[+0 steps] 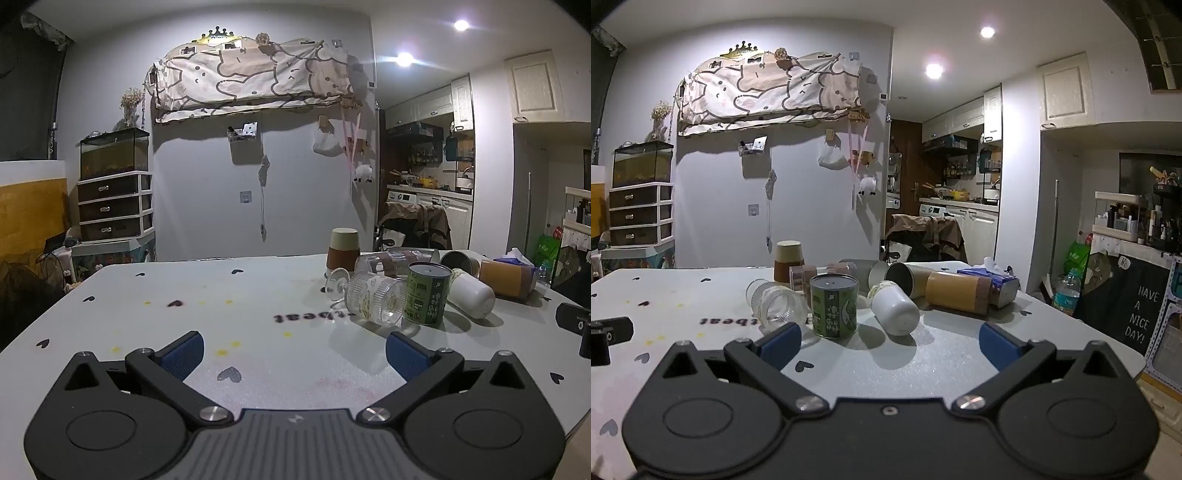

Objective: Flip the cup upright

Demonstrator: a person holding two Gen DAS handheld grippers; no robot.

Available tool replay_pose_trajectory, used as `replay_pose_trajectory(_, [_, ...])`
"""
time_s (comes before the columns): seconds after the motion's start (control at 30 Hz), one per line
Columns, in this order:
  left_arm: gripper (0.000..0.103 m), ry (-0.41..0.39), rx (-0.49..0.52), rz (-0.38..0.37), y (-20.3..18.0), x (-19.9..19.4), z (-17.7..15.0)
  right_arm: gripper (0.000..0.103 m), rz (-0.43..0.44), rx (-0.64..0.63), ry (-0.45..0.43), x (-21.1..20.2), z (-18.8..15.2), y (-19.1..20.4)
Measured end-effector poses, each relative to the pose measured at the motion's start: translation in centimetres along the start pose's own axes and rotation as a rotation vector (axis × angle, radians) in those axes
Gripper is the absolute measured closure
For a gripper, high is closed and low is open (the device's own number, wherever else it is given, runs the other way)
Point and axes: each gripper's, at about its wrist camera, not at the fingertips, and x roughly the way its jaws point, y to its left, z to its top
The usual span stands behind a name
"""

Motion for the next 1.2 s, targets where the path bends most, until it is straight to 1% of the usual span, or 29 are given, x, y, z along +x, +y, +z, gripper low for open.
replay_pose_trajectory(0.87, [0.000, 0.005, -0.001, -0.002, -0.4, 0.2, 0.0, 0.000, -0.001, 0.000, 0.007, 0.3, -0.1, 0.0])
replay_pose_trajectory(0.97, [0.000, 0.009, 0.001, -0.005, -1.2, 0.5, -0.7, 0.000, -0.001, -0.001, 0.007, 0.3, 0.0, 0.0])
replay_pose_trajectory(1.2, [0.000, 0.013, -0.001, -0.008, -1.6, 0.8, -0.8, 0.000, -0.003, -0.001, 0.010, 0.4, -0.4, 0.0])
